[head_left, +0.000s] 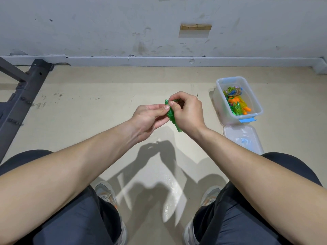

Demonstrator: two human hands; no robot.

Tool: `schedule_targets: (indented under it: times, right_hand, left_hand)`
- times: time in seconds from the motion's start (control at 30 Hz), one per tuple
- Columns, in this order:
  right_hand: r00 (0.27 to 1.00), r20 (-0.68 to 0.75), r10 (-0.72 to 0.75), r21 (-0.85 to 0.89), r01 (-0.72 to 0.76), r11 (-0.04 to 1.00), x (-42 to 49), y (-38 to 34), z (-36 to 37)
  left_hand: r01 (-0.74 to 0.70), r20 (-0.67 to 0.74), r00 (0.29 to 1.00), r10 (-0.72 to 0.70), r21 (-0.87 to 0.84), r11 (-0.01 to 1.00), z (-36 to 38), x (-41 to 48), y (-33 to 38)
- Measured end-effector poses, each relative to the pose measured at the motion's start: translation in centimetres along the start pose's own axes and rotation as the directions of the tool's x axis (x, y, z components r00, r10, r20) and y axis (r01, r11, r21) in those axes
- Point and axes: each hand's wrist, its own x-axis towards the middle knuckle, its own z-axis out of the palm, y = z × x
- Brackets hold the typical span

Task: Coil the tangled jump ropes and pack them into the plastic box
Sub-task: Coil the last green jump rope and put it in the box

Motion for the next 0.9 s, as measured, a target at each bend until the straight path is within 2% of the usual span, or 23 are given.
schedule_targets:
  times: [0.23, 0.4, 0.57, 0.63, 0.73, 0.8, 0.9]
  right_hand:
    - [0.995, 0.076, 0.07, 0.066, -0.075, 0.995, 0.7, 0.9, -0.5]
    - [0.989, 0.126, 0.071, 0.194, -0.095, 0.976, 2.0, 0.9, -1.9]
    - [0.97, 0.173, 0.173, 0.246, -0.213, 0.946, 2.1, 1.3, -2.4]
    - [0.929, 0.276, 0.246, 0.262, -0.318, 0.911, 2.1, 1.3, -2.4]
    - [0.798, 0.52, 0.305, 0.207, -0.464, 0.861, 1.8, 0.7, -2.7]
    - [0.728, 0.609, 0.315, 0.152, -0.497, 0.854, 1.6, 0.4, -2.8]
    - [0.712, 0.604, 0.358, 0.141, -0.538, 0.831, 1.6, 0.3, -2.5]
  left_hand:
    - [0.025, 0.068, 0.997, -0.034, 0.123, 0.992, -0.3, 0.6, 0.4]
    - [0.027, 0.124, 0.992, -0.033, 0.057, 0.998, 0.3, 0.8, 1.6]
    - [-0.013, 0.067, 0.998, 0.014, -0.015, 1.0, 0.9, 0.6, 2.4]
    - [-0.023, 0.041, 0.999, 0.025, -0.035, 0.999, 0.9, 0.6, 2.4]
    - [-0.045, -0.017, 0.999, 0.045, 0.006, 0.999, 0.9, 0.6, 2.3]
    - [-0.079, -0.057, 0.994, 0.088, 0.154, 0.985, 0.6, 0.7, 2.1]
    - [-0.142, -0.117, 0.973, 0.199, 0.377, 0.915, -0.1, 1.3, 1.6]
